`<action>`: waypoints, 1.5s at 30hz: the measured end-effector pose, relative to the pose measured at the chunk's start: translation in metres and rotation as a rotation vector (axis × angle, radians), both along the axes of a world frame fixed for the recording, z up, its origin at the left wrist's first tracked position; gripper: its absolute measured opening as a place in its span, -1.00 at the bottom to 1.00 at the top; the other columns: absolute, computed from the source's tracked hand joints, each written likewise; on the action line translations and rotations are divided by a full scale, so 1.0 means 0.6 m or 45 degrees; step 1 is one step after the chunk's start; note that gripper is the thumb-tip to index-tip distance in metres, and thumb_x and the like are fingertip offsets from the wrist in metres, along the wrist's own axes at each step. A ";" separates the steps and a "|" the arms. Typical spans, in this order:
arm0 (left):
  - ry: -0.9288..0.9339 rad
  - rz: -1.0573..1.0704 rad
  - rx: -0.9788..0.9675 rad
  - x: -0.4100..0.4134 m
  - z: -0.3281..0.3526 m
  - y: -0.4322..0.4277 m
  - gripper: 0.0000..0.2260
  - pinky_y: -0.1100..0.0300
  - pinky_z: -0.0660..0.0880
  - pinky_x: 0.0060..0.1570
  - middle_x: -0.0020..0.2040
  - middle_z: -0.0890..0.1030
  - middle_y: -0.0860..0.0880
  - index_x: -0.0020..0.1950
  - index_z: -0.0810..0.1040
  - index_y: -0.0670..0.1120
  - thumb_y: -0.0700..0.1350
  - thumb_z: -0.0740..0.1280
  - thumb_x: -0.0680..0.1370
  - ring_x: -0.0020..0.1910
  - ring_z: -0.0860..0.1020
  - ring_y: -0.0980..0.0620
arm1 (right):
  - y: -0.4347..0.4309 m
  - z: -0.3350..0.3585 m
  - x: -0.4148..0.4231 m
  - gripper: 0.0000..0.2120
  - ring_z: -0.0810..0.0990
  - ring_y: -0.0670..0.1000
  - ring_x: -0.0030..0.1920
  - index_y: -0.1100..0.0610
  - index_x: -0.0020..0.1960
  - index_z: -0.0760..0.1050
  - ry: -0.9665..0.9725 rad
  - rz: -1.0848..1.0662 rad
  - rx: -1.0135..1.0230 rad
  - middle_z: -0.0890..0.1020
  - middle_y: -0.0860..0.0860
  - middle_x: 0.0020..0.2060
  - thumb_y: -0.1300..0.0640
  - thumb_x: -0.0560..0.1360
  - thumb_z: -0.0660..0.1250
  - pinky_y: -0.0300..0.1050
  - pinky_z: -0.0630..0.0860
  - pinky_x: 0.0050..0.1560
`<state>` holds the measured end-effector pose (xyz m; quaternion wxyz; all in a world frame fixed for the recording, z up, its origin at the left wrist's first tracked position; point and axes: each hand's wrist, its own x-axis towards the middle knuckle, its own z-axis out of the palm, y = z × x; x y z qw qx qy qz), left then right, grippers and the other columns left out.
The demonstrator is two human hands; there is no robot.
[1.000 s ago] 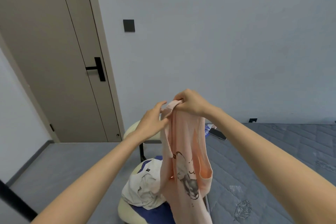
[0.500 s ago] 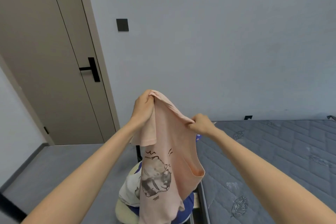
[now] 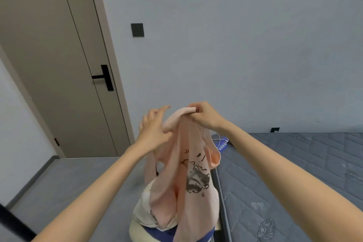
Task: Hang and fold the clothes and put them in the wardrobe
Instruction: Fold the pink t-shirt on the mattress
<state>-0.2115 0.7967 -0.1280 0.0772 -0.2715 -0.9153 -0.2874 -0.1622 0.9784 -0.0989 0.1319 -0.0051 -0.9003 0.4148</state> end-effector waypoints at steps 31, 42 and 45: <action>-0.033 0.138 0.967 -0.083 0.073 -0.067 -0.90 0.37 0.38 -0.14 -0.17 0.54 0.11 -0.05 0.53 -0.12 -0.12 0.26 0.58 -0.16 0.47 0.26 | 0.065 -0.148 -0.004 -0.83 0.35 0.00 -0.31 0.12 -0.34 0.36 -0.417 -0.239 0.079 0.42 0.02 -0.37 0.27 0.41 0.24 -0.19 0.26 -0.37; 0.167 0.519 0.928 -0.129 0.072 -0.175 -0.79 0.13 0.33 -0.15 -0.13 0.55 -0.11 -0.07 0.52 -0.23 -0.11 0.19 0.61 -0.11 0.47 -0.07 | 0.036 -0.018 -0.075 -0.64 0.26 -0.05 -0.40 0.06 -0.41 0.30 0.308 -0.339 -0.033 0.32 -0.10 -0.51 0.13 0.55 0.25 -0.14 0.13 -0.40; 0.163 0.628 0.823 -0.137 0.069 -0.175 -0.78 0.00 0.35 0.06 0.01 0.54 -0.22 0.02 0.51 -0.23 -0.12 0.14 0.62 0.08 0.47 -0.19 | 0.043 0.015 -0.077 -0.55 0.31 -0.04 -0.42 0.05 -0.42 0.24 0.218 -0.265 0.255 0.35 -0.07 -0.50 -0.16 0.49 0.32 -0.11 0.18 -0.39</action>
